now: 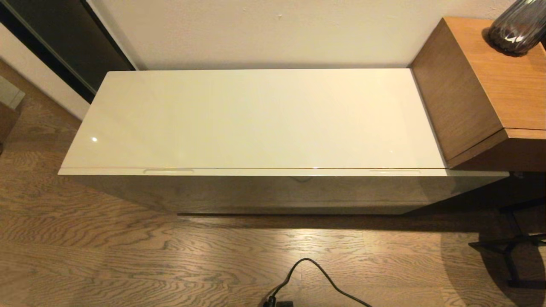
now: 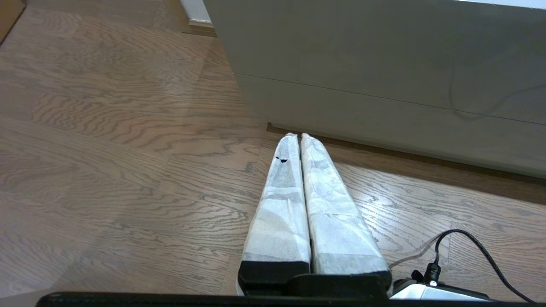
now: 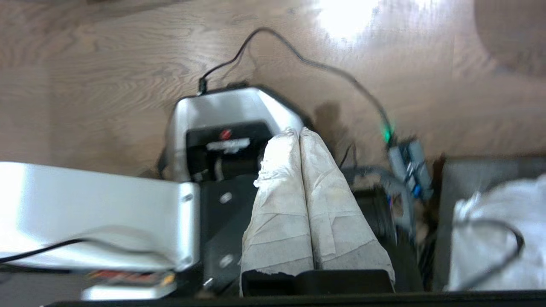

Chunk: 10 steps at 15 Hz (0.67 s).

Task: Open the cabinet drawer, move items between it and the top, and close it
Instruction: Open the drawer

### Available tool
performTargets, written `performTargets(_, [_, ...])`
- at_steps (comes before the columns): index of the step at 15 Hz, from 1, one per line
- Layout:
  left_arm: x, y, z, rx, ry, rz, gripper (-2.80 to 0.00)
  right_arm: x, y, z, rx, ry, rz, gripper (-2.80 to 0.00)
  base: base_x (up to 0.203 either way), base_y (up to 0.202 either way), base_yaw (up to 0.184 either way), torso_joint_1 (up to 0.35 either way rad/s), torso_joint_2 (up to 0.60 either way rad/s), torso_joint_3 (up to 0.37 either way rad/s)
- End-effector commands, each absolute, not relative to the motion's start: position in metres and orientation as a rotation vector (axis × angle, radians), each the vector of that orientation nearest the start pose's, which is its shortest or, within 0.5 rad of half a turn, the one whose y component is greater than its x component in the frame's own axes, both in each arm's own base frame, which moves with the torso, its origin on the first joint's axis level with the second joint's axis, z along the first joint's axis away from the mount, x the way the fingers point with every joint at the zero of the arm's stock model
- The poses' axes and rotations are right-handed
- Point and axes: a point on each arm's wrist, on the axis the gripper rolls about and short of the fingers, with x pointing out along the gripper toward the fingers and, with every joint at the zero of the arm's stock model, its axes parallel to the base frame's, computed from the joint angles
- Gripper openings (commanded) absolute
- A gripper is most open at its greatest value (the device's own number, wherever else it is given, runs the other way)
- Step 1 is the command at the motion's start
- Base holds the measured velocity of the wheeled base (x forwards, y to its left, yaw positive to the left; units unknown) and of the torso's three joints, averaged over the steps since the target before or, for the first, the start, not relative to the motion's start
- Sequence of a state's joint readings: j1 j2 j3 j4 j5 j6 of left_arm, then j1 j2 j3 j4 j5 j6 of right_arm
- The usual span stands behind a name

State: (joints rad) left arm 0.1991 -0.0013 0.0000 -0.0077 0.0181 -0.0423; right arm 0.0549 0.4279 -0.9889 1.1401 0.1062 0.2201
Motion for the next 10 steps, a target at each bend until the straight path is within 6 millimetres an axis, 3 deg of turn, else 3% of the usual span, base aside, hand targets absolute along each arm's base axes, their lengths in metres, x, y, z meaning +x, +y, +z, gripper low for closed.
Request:
performTargets(1, [-0.025,-0.005,0.075,-0.039,-0.051,0.217,-2.8,-0.08,-0.001,0.196,0.186,0.5,0.104,-2.8,0.0,0.0,0.0,0.0,0.0,0.0])
performTargets(6, [-0.025,-0.005,0.075,-0.038,-0.052,0.217,-2.8,-0.056,0.001,0.126,-0.054,0.159,0.086,-2.8,0.0,0.0,0.0,0.0,0.0,0.0])
performTargets(10, [-0.025,-0.005,0.075,-0.039,-0.05,0.217,-2.8,-0.024,0.002,0.093,-0.187,-0.138,0.071,-2.8,0.0,0.0,0.0,0.0,0.0,0.0])
